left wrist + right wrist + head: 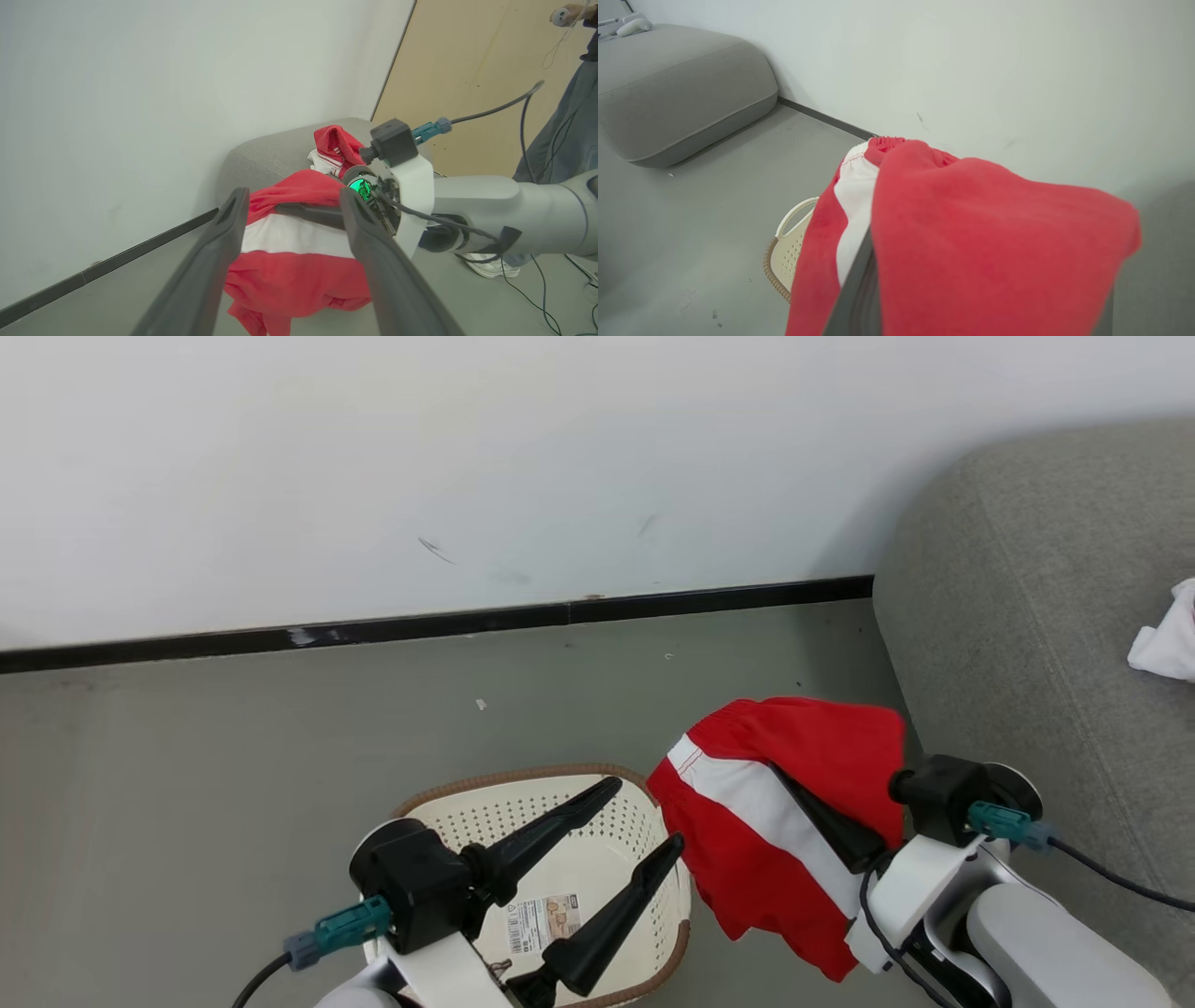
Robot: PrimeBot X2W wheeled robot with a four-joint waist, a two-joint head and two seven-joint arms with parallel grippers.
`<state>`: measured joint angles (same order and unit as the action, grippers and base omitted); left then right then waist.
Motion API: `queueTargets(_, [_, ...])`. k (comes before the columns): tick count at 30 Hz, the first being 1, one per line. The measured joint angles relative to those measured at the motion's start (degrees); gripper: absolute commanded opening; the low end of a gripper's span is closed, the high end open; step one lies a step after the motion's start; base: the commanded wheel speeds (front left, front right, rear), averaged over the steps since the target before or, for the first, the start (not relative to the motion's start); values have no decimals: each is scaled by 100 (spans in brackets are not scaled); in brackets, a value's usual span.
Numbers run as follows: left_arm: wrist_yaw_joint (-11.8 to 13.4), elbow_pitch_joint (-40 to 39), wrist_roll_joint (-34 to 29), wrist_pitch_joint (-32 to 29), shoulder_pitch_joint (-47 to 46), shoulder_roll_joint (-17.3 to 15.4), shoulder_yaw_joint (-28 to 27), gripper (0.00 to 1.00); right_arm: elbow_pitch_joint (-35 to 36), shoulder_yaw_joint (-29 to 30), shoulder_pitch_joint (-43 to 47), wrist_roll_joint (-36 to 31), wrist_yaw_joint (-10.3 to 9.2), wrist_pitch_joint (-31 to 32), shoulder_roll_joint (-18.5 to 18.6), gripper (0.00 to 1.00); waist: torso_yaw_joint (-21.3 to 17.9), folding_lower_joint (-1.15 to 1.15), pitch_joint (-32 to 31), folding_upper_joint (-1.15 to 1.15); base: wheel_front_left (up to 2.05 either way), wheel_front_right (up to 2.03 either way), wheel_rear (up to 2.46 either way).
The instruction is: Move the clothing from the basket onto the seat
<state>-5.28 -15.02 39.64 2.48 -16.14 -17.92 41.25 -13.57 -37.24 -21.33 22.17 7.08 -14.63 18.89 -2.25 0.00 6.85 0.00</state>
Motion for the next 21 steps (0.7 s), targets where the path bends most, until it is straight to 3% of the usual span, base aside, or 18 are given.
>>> queueTargets(21, [-68, -167, -99, 71, 1, -1, 303, 100, 748, 1473, 845, -220, 0, 37, 114, 0, -1070, 0, 44, 0, 0, 0, 0])
